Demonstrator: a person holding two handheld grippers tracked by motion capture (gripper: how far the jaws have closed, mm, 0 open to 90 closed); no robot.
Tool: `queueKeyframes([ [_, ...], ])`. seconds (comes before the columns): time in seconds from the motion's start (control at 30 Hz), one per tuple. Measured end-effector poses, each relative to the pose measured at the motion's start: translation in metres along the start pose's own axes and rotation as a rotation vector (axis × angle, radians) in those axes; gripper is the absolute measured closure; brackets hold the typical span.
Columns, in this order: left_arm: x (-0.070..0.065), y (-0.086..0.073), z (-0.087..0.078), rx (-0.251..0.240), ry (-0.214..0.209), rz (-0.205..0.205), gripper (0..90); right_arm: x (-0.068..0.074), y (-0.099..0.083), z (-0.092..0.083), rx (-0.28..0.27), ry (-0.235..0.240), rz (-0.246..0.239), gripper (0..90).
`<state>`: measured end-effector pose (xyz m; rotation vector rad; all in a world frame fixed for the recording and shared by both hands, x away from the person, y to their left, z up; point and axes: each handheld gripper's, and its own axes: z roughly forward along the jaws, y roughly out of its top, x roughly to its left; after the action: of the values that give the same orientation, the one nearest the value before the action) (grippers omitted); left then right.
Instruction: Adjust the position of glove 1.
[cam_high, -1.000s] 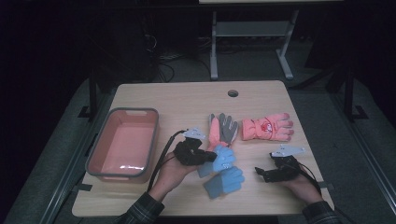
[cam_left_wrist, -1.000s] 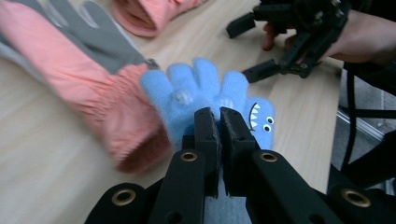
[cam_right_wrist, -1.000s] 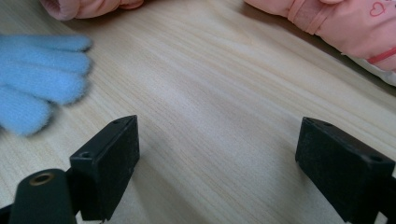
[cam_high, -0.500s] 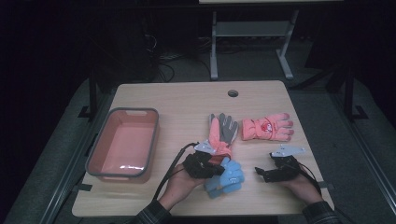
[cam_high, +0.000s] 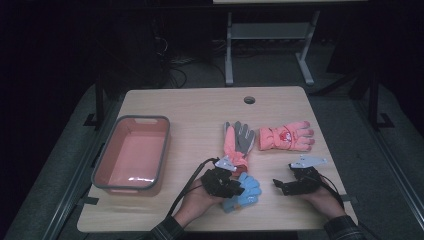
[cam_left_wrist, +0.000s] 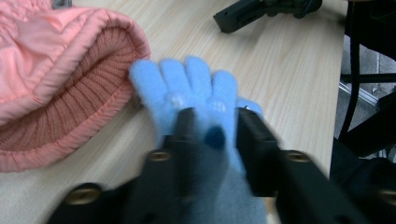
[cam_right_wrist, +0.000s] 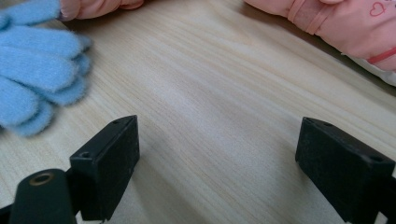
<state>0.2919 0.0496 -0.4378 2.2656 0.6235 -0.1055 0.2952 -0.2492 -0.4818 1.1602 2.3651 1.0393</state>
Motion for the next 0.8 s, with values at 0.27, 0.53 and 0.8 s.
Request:
queueKeyframes([
  [0.27,-0.002,0.003,0.009,0.046,0.052,0.095,22.0,0.0,0.0,0.0,0.0,0.0,0.0,13.0],
  [0.53,-0.008,0.0,0.029,0.101,0.081,0.148,14.8,0.0,0.0,0.0,-0.001,-0.001,-0.002,13.0],
  [0.8,-0.01,-0.004,0.036,0.129,0.105,0.181,14.1,0.0,0.0,0.0,0.0,-0.001,-0.001,13.1],
])
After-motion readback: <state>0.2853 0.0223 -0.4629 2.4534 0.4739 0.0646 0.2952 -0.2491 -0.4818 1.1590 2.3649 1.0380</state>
